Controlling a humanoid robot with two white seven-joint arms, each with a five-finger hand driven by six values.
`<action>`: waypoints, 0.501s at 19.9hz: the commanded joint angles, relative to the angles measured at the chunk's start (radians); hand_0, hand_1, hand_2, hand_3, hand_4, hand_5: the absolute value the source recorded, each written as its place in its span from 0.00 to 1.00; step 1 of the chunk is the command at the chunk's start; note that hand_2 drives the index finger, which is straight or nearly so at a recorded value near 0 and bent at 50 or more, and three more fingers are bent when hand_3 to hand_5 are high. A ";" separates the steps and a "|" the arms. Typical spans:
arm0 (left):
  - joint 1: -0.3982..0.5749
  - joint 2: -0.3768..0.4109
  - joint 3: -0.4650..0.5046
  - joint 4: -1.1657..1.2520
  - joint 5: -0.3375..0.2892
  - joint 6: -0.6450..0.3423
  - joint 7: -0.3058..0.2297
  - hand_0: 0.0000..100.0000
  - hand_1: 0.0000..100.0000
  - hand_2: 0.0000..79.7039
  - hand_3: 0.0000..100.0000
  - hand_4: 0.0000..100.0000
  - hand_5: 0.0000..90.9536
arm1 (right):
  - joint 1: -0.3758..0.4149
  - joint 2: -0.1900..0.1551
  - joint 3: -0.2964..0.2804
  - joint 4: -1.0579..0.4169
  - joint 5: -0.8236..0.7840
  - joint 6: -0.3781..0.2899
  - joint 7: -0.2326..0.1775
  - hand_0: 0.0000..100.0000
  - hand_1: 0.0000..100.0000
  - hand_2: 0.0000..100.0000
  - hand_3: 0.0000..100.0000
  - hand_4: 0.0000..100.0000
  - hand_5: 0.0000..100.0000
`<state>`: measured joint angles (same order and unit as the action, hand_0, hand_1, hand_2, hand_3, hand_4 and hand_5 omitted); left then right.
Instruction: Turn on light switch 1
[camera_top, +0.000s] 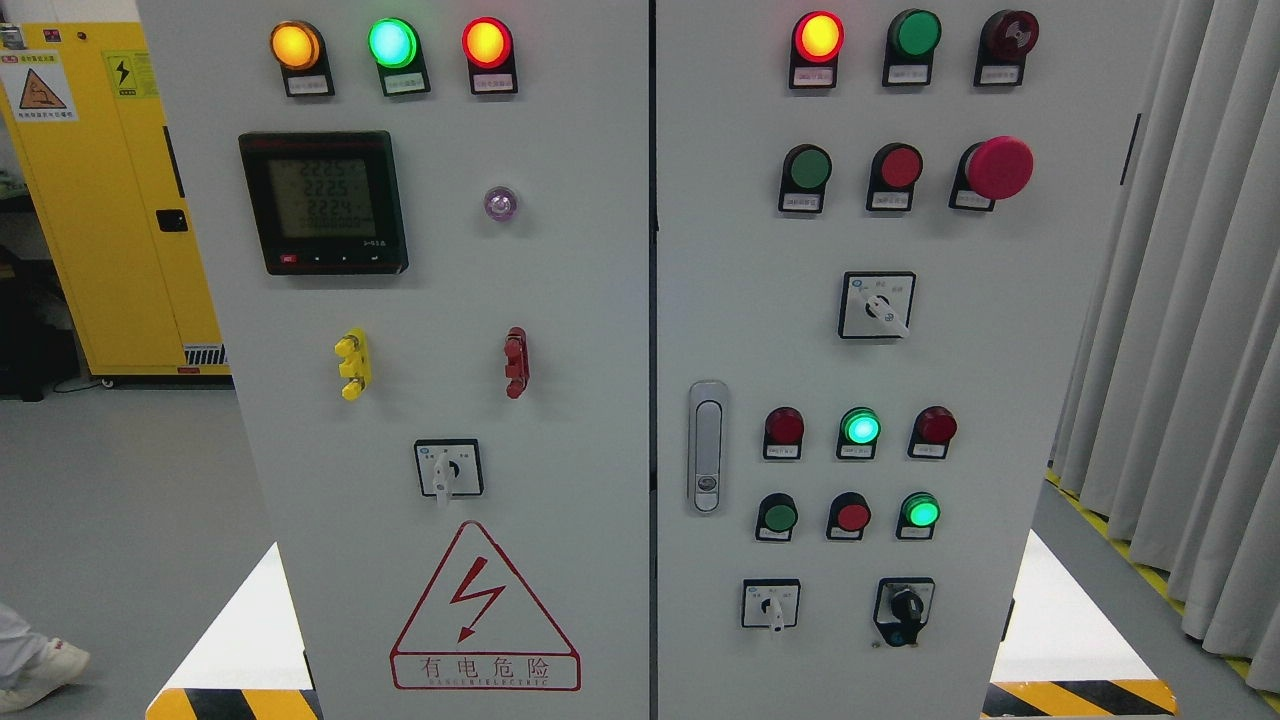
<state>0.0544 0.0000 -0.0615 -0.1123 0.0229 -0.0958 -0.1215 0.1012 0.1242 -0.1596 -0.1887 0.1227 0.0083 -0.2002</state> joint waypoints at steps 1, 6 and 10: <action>0.002 -0.021 0.003 0.008 0.017 0.001 -0.017 0.26 0.09 0.00 0.00 0.00 0.00 | 0.000 0.000 0.000 0.000 0.000 -0.001 0.001 0.00 0.50 0.04 0.00 0.00 0.00; 0.004 -0.021 0.020 -0.001 0.037 -0.004 -0.014 0.26 0.09 0.00 0.00 0.00 0.00 | 0.000 0.000 0.000 0.000 0.000 -0.001 0.001 0.00 0.50 0.04 0.00 0.00 0.00; 0.019 -0.017 0.040 -0.068 0.049 -0.042 -0.009 0.25 0.11 0.00 0.00 0.00 0.00 | 0.000 0.000 0.000 0.000 0.000 -0.001 -0.001 0.00 0.50 0.04 0.00 0.00 0.00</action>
<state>0.0595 0.0000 -0.0417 -0.1180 0.0540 -0.1055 -0.1381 0.1013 0.1243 -0.1595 -0.1887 0.1227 0.0083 -0.2002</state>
